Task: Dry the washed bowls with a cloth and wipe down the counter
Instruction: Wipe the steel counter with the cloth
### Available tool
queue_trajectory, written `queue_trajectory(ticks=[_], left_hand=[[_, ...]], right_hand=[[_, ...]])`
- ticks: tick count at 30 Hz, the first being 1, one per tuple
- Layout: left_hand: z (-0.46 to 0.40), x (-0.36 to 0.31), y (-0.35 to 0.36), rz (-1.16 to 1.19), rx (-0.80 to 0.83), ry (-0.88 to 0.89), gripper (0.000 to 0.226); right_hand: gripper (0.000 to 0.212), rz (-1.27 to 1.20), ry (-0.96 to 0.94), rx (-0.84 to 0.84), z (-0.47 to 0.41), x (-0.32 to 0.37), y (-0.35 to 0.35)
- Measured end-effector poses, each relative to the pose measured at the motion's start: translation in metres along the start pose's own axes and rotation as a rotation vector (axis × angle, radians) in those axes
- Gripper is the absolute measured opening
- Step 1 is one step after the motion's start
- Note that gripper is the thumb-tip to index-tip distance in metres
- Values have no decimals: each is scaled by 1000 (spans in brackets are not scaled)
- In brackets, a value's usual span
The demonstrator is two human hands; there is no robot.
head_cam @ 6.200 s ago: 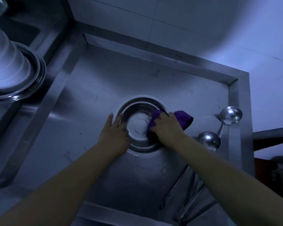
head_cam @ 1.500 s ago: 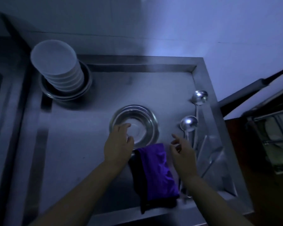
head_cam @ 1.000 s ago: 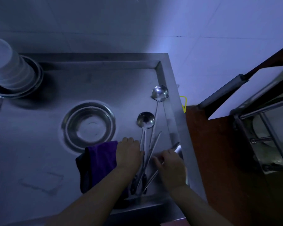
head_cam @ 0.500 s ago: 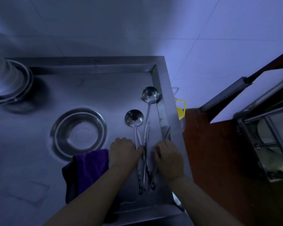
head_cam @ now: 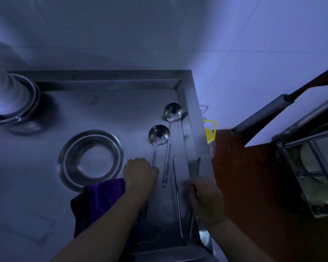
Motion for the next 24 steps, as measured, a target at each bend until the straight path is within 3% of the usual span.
queue_trajectory(ticks=[6, 9, 16, 24], left_hand=[[-4, 0, -5, -103, -16, 46, 28], [-6, 2, -3, -120, -24, 59, 23], [-22, -12, -5, 317, -106, -2, 19], [-72, -40, -5, 356, -21, 37, 26]], right_hand=[[6, -20, 22, -1, -1, 2, 3], [14, -10, 7, -29, -2, 1, 4], [15, -42, 12, -26, -2, -7, 7], [13, -61, -24, -60, 0, -9, 10]])
Point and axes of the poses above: each hand's wrist, its own z-axis away from the middle knuckle, its own y-axis out of the palm, x = y × z, the point moved 2 cm from there along -z, towards the middle knuckle, and after that the axes turned 12 degrees about y, right-handed, at the moved point
